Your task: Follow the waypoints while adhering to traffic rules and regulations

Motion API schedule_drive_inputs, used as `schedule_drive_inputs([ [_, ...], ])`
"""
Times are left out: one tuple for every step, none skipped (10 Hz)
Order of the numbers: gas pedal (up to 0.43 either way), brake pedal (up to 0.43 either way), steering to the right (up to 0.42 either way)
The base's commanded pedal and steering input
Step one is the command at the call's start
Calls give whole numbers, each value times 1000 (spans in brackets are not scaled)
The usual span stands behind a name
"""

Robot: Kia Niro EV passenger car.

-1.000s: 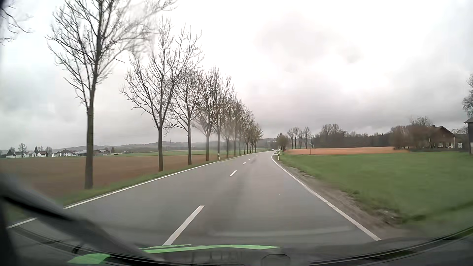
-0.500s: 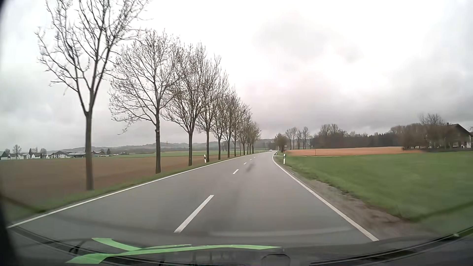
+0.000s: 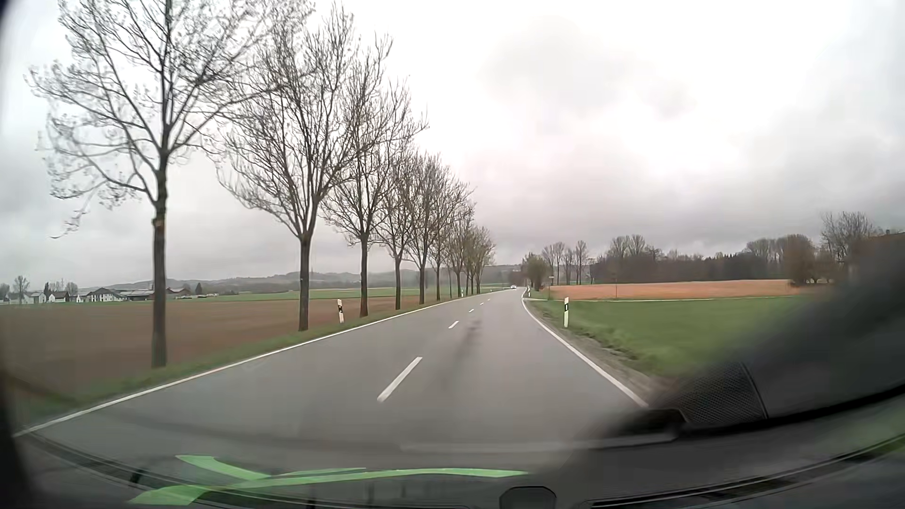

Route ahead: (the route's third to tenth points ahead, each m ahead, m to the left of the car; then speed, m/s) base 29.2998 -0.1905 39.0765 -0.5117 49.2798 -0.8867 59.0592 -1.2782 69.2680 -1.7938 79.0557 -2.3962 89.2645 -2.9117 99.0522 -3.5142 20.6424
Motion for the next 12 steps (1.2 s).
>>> schedule_drive_inputs([
  [157, 0, 2],
  [169, 0, 2],
  [177, 0, 2],
  [177, 0, 2],
  [177, 0, 2],
  [177, 0, 2],
  [169, 0, 3],
  [157, 0, 3],
  [157, 0, 3],
  [157, 0, 3],
  [157, 0, 3],
  [169, 0, 4],
])
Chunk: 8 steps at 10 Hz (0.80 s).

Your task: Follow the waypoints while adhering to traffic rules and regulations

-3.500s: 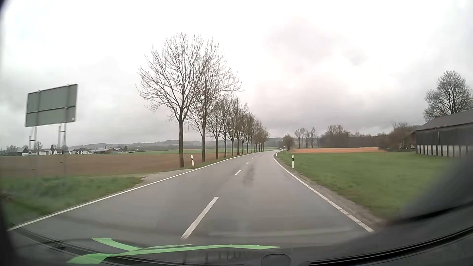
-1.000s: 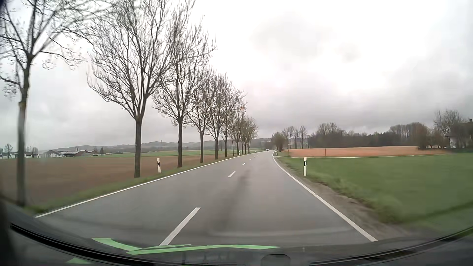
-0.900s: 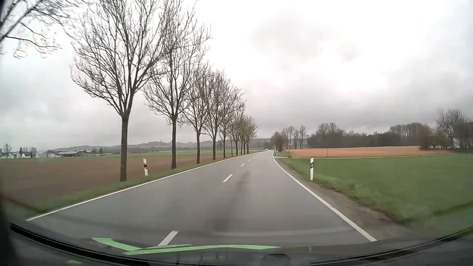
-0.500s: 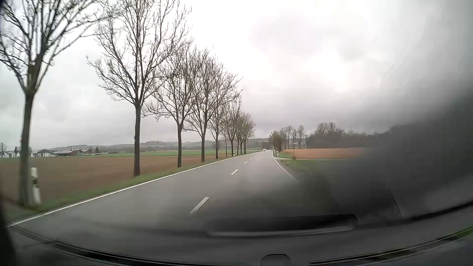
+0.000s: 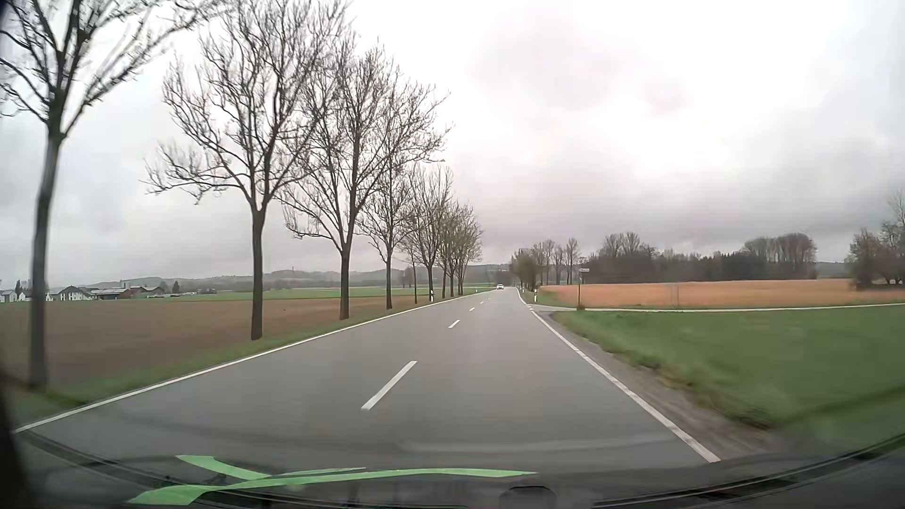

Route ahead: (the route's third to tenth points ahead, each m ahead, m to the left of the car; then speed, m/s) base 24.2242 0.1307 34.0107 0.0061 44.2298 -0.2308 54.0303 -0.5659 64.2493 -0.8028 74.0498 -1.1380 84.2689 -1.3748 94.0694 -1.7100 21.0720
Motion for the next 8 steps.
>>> schedule_drive_inputs([
  [169, 0, 5],
  [169, 0, 7],
  [177, 0, 7],
  [177, 0, 7],
  [177, 0, 7],
  [169, 0, 7],
  [157, 0, 6],
  [138, 0, 6],
])
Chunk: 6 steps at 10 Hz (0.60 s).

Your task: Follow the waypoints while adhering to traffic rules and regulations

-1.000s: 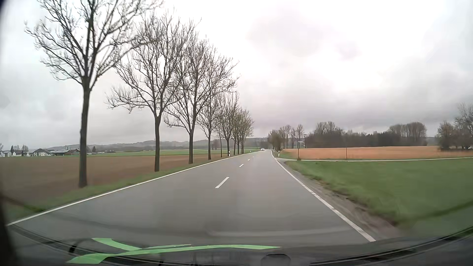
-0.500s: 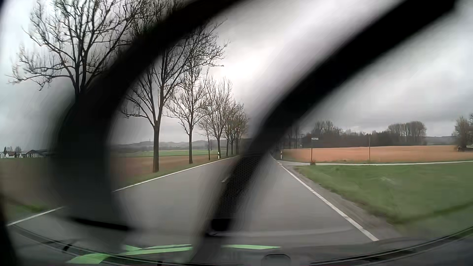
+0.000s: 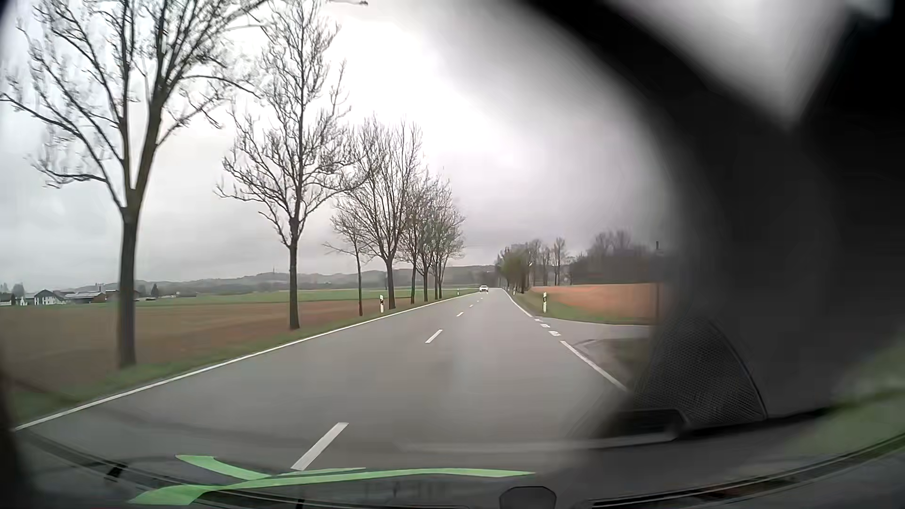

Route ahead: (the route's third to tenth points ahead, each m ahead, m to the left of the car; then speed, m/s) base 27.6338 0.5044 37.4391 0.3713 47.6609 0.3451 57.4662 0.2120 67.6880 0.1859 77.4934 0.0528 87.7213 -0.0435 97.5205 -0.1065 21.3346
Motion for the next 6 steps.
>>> schedule_drive_inputs([
  [118, 0, 6],
  [118, 0, 5],
  [118, 0, 3],
  [118, 0, 1],
  [130, 0, 1],
  [130, 0, 1],
])
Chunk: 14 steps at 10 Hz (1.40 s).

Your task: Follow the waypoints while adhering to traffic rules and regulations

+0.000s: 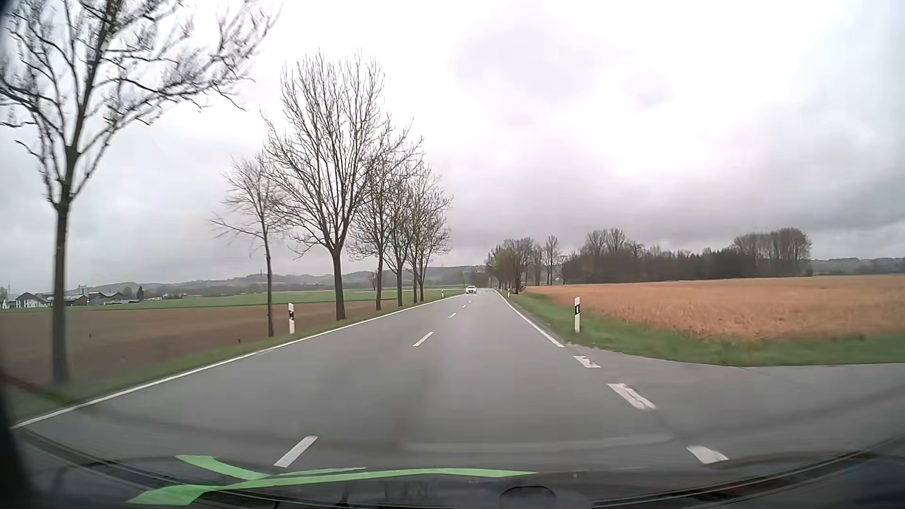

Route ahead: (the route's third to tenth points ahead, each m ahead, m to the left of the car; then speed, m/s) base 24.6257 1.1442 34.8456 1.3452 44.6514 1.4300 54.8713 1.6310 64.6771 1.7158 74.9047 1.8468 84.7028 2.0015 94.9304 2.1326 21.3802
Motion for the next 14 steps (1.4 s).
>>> schedule_drive_inputs([
  [150, 0, 1],
  [150, 0, -1],
  [138, 0, -3],
  [118, 0, -3],
  [110, 0, -3],
  [110, 0, -3],
  [118, 0, -3],
  [130, 0, -2],
  [150, 0, -2],
  [138, 0, -2],
  [138, 0, -2],
  [138, 0, -2],
  [138, 0, -3],
  [138, 0, -2],
])
